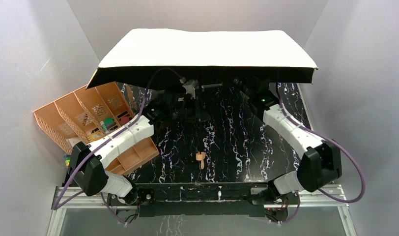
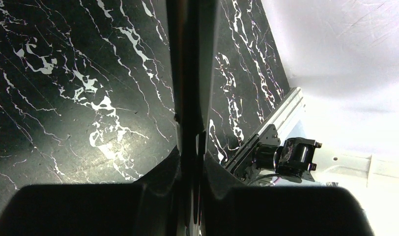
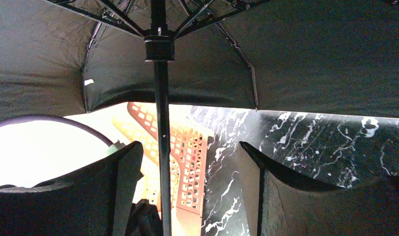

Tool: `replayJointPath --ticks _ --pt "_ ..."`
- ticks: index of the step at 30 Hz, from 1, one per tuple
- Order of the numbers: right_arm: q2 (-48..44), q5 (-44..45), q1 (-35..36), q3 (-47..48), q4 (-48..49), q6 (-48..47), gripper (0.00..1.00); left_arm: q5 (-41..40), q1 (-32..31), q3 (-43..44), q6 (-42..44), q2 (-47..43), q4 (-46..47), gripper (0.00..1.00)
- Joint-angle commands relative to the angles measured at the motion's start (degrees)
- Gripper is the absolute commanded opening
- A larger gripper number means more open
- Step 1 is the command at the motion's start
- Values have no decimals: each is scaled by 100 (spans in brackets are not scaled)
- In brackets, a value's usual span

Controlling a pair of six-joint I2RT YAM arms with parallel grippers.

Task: Put away the umbrella

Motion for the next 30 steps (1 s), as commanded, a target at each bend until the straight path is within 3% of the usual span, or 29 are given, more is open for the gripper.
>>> replayJointPath --ticks 1,9,17,25,30 --pt "269 -379 -34 223 1372 214 79 80 -15 -108 -84 -270 -276 0" --pt "632 -465 -31 232 2285 402 80 89 -13 -131 -69 -288 -280 0" --pt "1569 -472 -24 881 3114 965 73 190 -15 -107 -66 -200 -211 0" --pt "1844 -386 -22 1262 3275 1099 73 211 -13 -108 -66 -165 -208 0" --pt "1923 -305 -21 1362 3258 1094 66 229 -15 -117 -66 -147 -208 0"
